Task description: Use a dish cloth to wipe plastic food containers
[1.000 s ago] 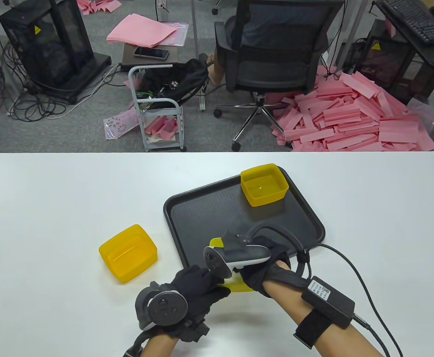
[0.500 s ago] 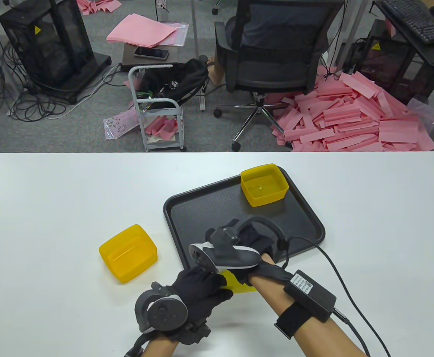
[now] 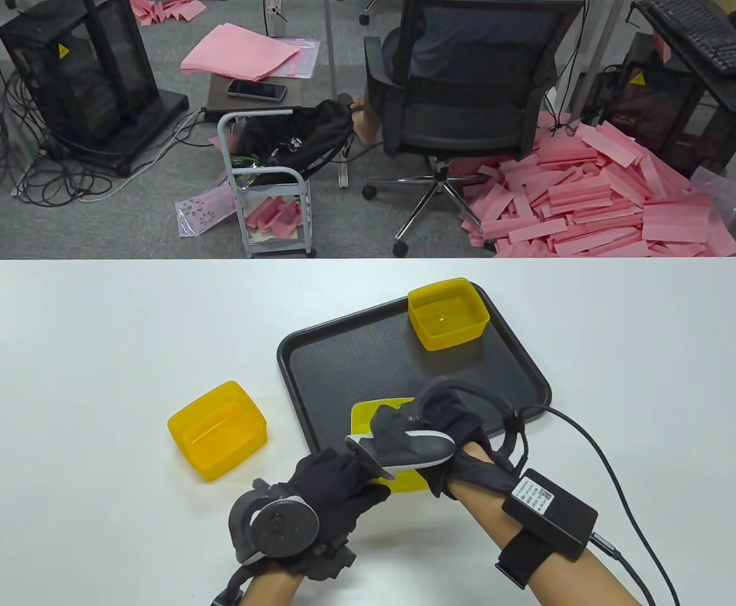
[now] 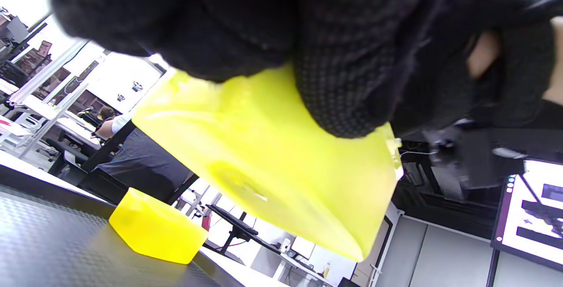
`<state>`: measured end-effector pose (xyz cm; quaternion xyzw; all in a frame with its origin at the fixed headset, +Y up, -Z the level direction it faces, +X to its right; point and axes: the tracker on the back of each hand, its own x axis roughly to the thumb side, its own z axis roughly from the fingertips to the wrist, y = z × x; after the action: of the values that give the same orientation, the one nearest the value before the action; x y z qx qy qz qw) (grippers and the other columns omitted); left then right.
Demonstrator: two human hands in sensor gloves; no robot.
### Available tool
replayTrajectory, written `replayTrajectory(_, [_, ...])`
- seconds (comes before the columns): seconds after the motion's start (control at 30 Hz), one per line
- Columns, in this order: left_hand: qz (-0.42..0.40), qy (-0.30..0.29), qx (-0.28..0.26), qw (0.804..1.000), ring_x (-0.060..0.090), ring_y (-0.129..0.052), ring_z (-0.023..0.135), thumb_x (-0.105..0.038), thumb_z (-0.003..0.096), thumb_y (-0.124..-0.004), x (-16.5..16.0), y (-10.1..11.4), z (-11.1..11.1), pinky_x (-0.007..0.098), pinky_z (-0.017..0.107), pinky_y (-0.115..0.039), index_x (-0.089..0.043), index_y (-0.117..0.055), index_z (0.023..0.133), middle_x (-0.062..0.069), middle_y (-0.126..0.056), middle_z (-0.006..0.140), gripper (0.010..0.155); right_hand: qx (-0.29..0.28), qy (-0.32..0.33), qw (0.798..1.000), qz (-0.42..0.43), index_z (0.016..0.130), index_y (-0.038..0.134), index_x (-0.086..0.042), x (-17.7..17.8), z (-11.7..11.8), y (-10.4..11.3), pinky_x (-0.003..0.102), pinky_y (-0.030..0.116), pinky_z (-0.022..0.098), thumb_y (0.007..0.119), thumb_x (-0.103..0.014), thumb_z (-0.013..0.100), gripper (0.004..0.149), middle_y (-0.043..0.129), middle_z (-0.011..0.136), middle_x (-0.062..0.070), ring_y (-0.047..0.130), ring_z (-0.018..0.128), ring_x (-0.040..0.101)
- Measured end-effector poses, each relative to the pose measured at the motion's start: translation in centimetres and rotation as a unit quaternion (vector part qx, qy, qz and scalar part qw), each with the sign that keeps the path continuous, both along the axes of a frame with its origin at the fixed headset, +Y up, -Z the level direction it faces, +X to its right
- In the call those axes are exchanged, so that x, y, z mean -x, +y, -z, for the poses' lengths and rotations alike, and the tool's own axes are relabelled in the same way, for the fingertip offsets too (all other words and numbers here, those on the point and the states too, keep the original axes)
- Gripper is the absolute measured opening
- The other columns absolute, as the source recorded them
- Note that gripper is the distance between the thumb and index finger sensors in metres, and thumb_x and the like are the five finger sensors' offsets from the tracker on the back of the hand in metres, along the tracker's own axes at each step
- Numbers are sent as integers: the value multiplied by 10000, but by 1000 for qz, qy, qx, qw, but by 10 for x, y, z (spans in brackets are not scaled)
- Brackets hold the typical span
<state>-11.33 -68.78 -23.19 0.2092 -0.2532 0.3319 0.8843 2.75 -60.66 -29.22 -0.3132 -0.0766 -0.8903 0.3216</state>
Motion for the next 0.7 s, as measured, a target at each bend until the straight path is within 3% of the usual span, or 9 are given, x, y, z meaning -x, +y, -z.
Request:
replayTrajectory(0.17, [4,1,4,1000,259,-968,322,-488,354,-954,0,-1,1,436,276,-846,-273,-975,666,40,-989,401,379,111,-86,987,73,912,715,-303,-7,6,2,326,891,324,861,-417,473,476,936,828,-65,966,620,264])
replayTrajectory(0.33, [-2,-7,6,1000,259,-972,309,-488,352,-955,-5,-3,0,435,264,-849,-265,-977,662,40,-994,390,382,192,-119,963,146,983,697,-241,-4,12,-4,314,883,266,793,-396,516,502,955,805,-30,979,543,261])
replayTrajectory(0.47, [-5,5,9,1000,250,-978,298,-497,351,-953,-1,-4,0,427,254,-857,-259,-978,660,31,-999,382,391,252,-160,926,231,981,702,-212,-13,25,-9,301,879,249,776,-400,523,500,962,785,-23,982,519,253])
replayTrajectory(0.53, [-13,8,14,1000,248,-980,295,-500,350,-955,0,-5,2,426,251,-858,-250,-974,663,30,-1000,380,401,275,-175,897,298,977,708,-207,-25,31,-13,299,877,247,779,-404,523,500,967,773,-19,982,511,252])
replayTrajectory(0.6, [-11,11,12,1000,251,-978,297,-497,350,-959,0,-5,3,429,254,-855,-248,-969,668,32,-998,382,404,279,-175,876,352,976,713,-202,-34,34,-15,300,871,254,780,-403,526,498,969,771,-15,979,510,255])
replayTrajectory(0.7, [-2,17,13,1000,245,-981,296,-502,353,-956,-2,-9,6,425,254,-858,-253,-966,668,26,-999,379,402,266,-168,861,399,973,716,-201,-45,37,-17,301,873,259,781,-407,525,498,971,763,-18,981,508,254])
